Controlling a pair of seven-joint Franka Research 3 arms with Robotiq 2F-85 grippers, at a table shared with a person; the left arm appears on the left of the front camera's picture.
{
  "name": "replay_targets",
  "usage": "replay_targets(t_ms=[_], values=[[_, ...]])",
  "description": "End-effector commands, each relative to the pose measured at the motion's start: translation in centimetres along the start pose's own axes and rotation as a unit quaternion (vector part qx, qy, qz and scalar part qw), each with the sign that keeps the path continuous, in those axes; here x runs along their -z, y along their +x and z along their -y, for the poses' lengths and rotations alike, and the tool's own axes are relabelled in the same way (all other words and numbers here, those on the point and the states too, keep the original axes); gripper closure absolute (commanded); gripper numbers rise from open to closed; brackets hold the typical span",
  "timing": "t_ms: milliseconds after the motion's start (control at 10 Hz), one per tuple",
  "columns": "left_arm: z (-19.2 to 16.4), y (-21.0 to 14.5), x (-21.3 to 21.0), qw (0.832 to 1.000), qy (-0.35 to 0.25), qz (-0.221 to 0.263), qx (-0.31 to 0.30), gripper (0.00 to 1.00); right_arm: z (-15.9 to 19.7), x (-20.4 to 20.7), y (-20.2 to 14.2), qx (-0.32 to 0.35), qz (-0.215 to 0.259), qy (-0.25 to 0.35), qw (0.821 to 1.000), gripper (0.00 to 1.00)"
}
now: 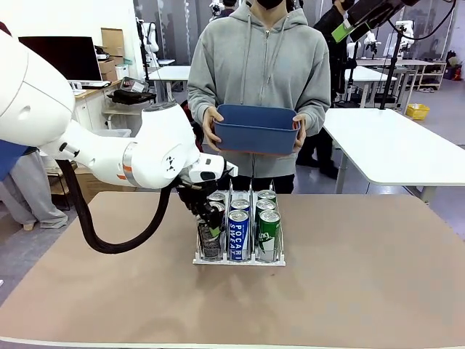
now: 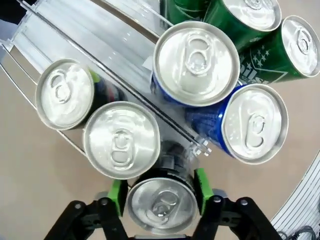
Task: Fill the beverage cans into the dispenser.
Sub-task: Place the picked Pepsi coke in the line of the Automatic Can Dispenser with the same cans.
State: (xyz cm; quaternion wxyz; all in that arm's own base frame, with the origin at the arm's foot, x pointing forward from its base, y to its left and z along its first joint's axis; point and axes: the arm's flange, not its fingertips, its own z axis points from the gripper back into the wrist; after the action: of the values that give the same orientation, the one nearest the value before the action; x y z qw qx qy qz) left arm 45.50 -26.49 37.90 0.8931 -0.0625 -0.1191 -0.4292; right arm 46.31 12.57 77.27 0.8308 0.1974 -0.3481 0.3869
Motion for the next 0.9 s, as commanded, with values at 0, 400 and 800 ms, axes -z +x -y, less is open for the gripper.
replay_targets(t_ms=[0,400,800], values=[[-0.7,-0.6,-1.5,1.000,0.004,0.008,0.001,0.05,-0.1,0.1,-0.3,0.001,0.003,0.004,1.000,0.00],[0.9,-1.9,-5.1,0.999,0.028,0.038,-0.008,0.00,-0.1,0.1,-0.3,0.001,0.003,0.004,1.000,0.00],[2.8,-3.1,-7.5,0.997,0.024,0.075,0.005,0.00,-0.1,0.1,-0.3,0.001,0.003,0.004,1.000,0.00]])
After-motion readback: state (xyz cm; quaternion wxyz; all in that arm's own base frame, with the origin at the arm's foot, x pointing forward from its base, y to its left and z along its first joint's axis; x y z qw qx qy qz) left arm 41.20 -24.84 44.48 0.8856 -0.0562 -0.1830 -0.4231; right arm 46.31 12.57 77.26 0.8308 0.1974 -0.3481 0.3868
